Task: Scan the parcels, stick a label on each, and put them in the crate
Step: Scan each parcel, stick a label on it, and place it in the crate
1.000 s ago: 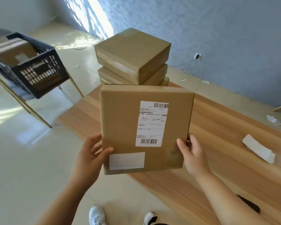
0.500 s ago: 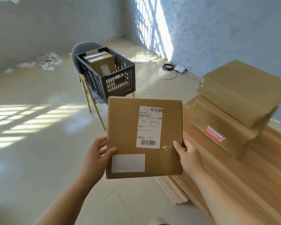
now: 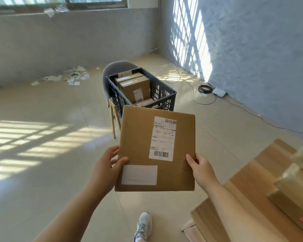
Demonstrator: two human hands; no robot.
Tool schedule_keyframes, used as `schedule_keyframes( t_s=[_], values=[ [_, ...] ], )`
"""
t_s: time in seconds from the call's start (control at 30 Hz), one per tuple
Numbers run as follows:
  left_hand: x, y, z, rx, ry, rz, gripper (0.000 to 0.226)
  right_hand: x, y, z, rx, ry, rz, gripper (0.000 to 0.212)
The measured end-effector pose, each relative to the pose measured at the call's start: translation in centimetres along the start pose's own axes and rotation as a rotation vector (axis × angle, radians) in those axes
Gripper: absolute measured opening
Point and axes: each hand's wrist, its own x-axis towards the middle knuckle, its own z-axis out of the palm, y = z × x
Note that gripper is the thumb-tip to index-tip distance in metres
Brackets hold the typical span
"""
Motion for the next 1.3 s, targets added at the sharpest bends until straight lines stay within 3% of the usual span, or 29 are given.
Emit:
schedule_keyframes(
  t_s=[0.3,0.63,0.83,1.0,1.13,1.3],
  values=[
    [18.5,2.1,-3.0,-0.051,0.058,0.011,0.037,16.5,-9.6,5.4,-0.071,0.004,-0.020,0.023],
    [35.8,2.0,-4.6,-0.013,0.096,0.066,0.040,29.3,-16.5,9.7,-0.156,0.100,-0.010,0.044],
    [50.1,2.5,-5.2,0.113,-0.030,0.160,0.043,37.4,-18.9,13.8,-0.168,0.118,0.097,0.047],
    [62.7,2.7,-3.8,0.339,-0.234,0.208,0.037,43.3,-20.4,16.7,-0.164,0.147,0.315,0.043],
    [70.1,2.0,-0.5,0.529,-0.447,0.111,0.040,46.7,-20.3,18.4,-0.197,0.191,0.513,0.034],
    [74.9,0.2,4.1,0.688,-0.658,0.110,0.020,49.4,-19.4,19.4,-0.340,0.182,0.673,0.027]
  ],
)
